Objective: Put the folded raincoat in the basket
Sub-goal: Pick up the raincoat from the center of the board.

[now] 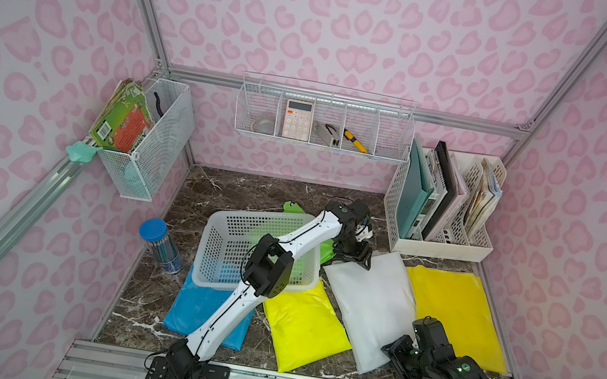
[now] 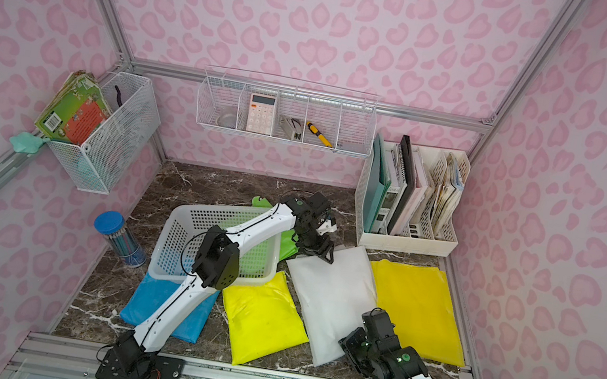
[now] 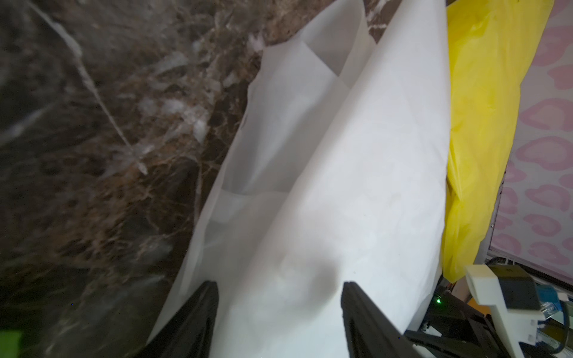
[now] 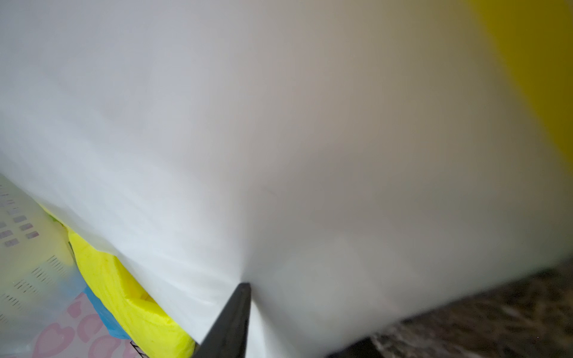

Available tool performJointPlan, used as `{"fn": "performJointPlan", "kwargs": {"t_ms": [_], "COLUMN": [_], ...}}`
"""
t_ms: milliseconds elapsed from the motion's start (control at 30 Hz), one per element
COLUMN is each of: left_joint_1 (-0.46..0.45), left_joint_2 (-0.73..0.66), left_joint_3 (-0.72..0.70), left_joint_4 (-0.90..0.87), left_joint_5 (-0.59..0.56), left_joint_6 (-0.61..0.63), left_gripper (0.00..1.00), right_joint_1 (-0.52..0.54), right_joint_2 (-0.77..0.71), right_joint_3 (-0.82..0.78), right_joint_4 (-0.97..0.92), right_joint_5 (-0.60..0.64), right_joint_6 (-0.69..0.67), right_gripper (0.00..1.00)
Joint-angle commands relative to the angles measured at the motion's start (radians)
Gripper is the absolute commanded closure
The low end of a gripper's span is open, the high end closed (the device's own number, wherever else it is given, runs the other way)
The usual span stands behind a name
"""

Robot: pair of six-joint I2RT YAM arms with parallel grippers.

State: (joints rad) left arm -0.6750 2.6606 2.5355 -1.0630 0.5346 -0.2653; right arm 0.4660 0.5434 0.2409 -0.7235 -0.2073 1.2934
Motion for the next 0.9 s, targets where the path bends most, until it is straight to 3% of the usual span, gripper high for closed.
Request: {"fn": "performJointPlan", "kwargs": {"t_ms": [0,67,200,333,567,633,867], "left_joint_1": [0.003,0.006,0.011,0.015,0.018,0.024,0.040], "left_joint_2": [-0.006,-0.002,0.004,0.004,-0.023,-0.050,-0.175], "left_joint_3": [-0.001,-0.001,-0.010,-0.033,-0.035,-0.035,-0.032], "left_joint_4": [-0.009,-0.009,-0.009,0.026,0.039,0.051,0.060], "left_joint_5": [0.012,0.013,0.027,0.094,0.071,0.053,0.006], "left_joint_6": [0.004,0.001,0.004,0.010,-0.014,-0.030,-0.068], "left_gripper": [0.34,0.37,0.46,0.49,0.93,1.00,1.00], "right_joint_1": [-0.004,-0.005,-0.004,-0.005,-0.007,-0.007,-0.012], "right_joint_2": [-0.012,-0.014,-0.011,-0.005,-0.033,-0.036,-0.043], "right_joint_3": [-0.020,-0.025,-0.006,-0.025,-0.016,0.007,0.169], "right_joint_4": [0.007,0.030,0.024,0.030,0.023,0.014,0.001], "right_joint_5": [0.062,0.039,0.039,0.013,0.027,0.039,0.076], "right_joint_6": [0.035,0.040,0.024,0.014,0.006,0.002,-0.005], "right_gripper": [0.81,0.90,0.93,0.94,0.95,0.97,1.00]}}
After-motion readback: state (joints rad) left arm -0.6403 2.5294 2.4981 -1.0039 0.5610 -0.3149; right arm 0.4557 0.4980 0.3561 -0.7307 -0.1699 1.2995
